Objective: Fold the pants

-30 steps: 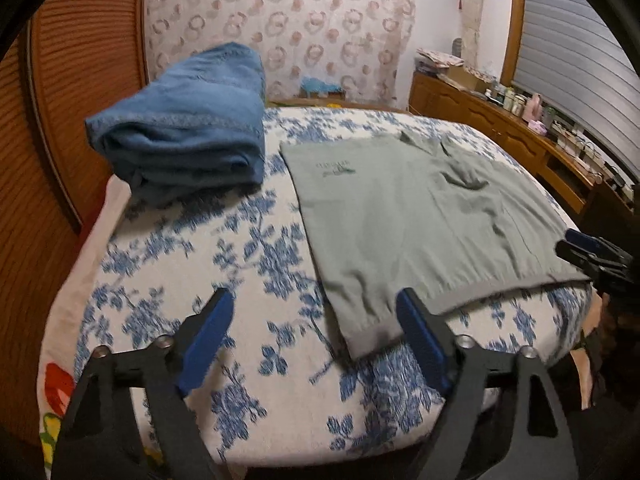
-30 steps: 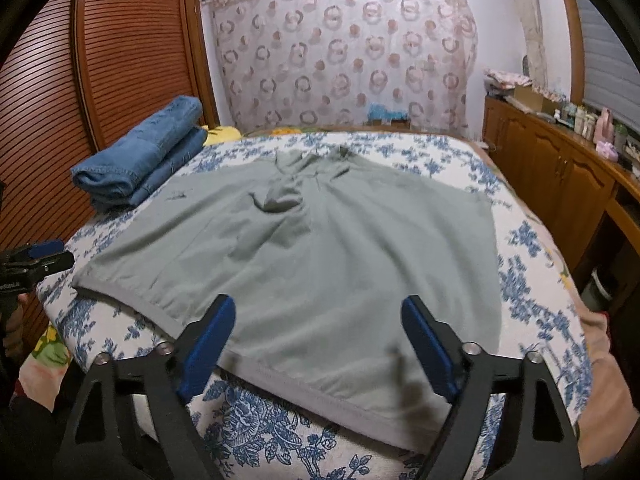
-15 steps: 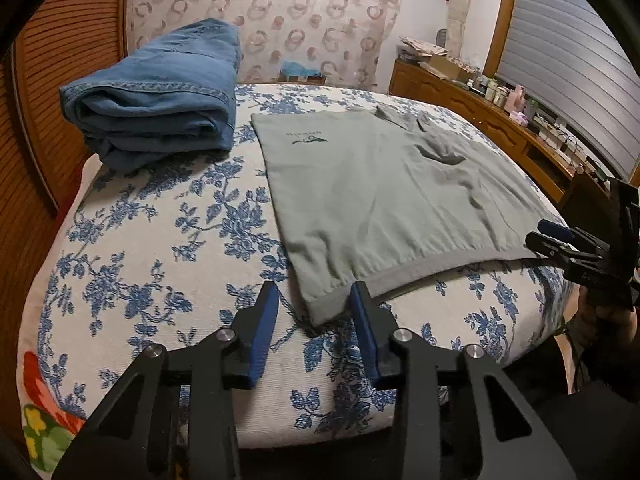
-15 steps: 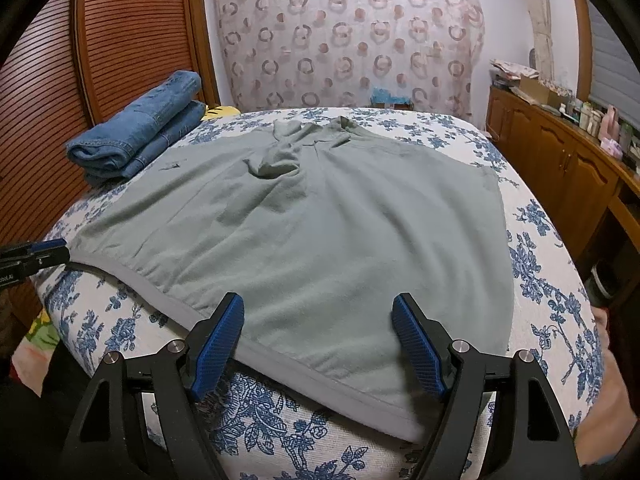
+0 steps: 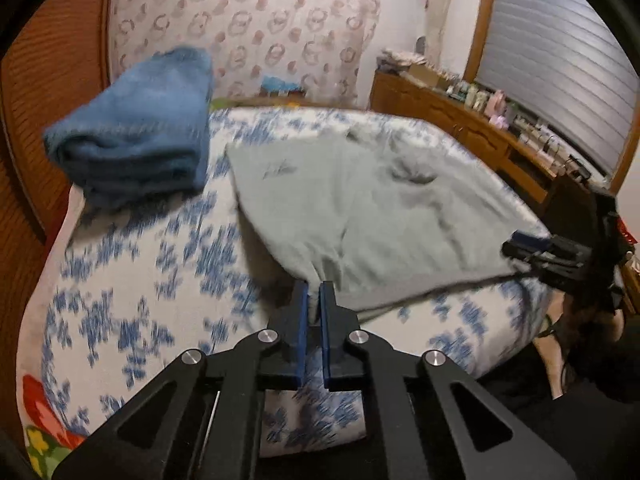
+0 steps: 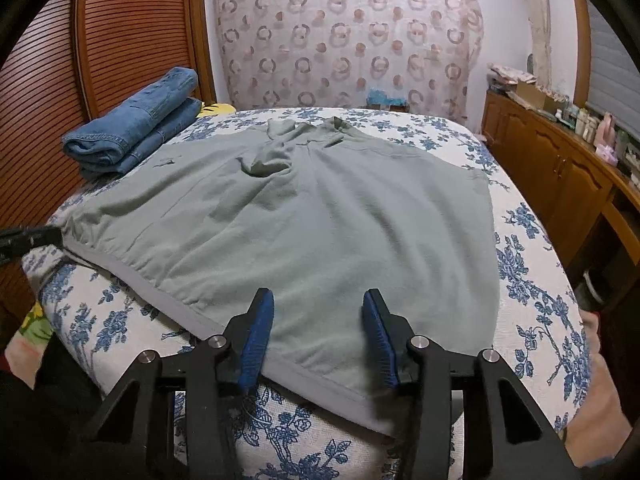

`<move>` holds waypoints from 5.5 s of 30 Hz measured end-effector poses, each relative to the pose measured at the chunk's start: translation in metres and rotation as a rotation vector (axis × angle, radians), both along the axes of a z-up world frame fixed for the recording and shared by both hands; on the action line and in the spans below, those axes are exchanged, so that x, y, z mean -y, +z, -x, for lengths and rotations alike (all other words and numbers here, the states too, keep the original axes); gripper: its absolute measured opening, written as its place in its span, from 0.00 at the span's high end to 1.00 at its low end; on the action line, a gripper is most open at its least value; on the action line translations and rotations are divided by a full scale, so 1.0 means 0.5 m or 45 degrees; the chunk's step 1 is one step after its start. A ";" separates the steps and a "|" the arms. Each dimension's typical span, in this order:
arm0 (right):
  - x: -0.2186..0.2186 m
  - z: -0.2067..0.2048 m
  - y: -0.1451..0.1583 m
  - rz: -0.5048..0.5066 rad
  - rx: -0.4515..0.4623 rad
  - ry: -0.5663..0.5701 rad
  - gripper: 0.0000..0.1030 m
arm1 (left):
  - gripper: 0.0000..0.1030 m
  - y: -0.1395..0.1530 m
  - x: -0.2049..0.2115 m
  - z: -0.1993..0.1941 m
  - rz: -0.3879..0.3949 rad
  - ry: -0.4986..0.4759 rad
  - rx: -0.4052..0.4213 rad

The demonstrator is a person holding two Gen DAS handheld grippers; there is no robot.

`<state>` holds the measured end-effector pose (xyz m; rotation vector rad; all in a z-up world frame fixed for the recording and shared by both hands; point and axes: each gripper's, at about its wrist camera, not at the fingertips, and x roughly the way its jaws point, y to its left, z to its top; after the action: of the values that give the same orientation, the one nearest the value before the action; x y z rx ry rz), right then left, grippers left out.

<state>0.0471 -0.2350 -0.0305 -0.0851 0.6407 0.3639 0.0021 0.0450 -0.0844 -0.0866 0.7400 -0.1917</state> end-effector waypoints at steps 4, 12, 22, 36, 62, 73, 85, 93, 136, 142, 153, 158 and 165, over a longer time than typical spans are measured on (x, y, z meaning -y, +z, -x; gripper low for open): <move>0.012 0.000 0.013 -0.016 0.018 -0.013 0.53 | 0.94 0.051 0.028 -0.016 -0.002 -0.063 0.065; 0.031 0.011 0.022 -0.046 0.038 -0.031 0.53 | 0.94 0.103 0.109 -0.068 -0.019 -0.195 0.126; 0.058 0.022 0.024 -0.071 0.054 -0.035 0.53 | 0.94 0.132 0.224 -0.132 -0.022 -0.359 0.143; 0.116 0.042 0.023 -0.123 0.087 -0.082 0.41 | 0.94 0.156 0.383 -0.178 -0.008 -0.550 0.113; 0.123 0.050 0.012 -0.156 0.092 -0.127 0.41 | 0.22 0.101 0.390 -0.205 -0.050 -0.472 0.060; 0.081 -0.026 0.004 -0.117 0.018 -0.006 0.47 | 0.22 0.000 0.282 -0.205 -0.081 -0.316 -0.047; 0.030 -0.106 -0.009 -0.020 -0.097 0.057 0.69 | 0.22 -0.036 0.217 -0.202 -0.064 -0.271 -0.071; 0.022 -0.086 -0.004 0.017 -0.082 0.052 0.93 | 0.22 -0.037 0.205 -0.189 -0.052 -0.265 -0.044; 0.082 0.099 0.019 -0.006 0.003 -0.094 0.85 | 0.22 -0.063 0.262 -0.130 -0.099 -0.335 -0.078; 0.070 0.079 0.027 -0.021 0.054 -0.057 0.58 | 0.22 -0.035 0.237 -0.130 -0.076 -0.280 -0.011; 0.003 -0.014 0.032 -0.003 0.070 0.021 0.58 | 0.22 0.004 0.167 -0.144 -0.063 -0.148 0.068; -0.028 -0.049 0.039 0.010 0.058 0.057 0.58 | 0.22 0.007 0.147 -0.145 -0.057 -0.120 0.082; -0.062 -0.091 0.035 0.036 0.005 0.105 0.57 | 0.22 0.006 0.130 -0.146 -0.049 -0.101 0.087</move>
<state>0.0926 -0.2039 -0.0128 -0.1391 0.6398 0.4342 0.0749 -0.0198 -0.0814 -0.0138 0.6795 -0.2544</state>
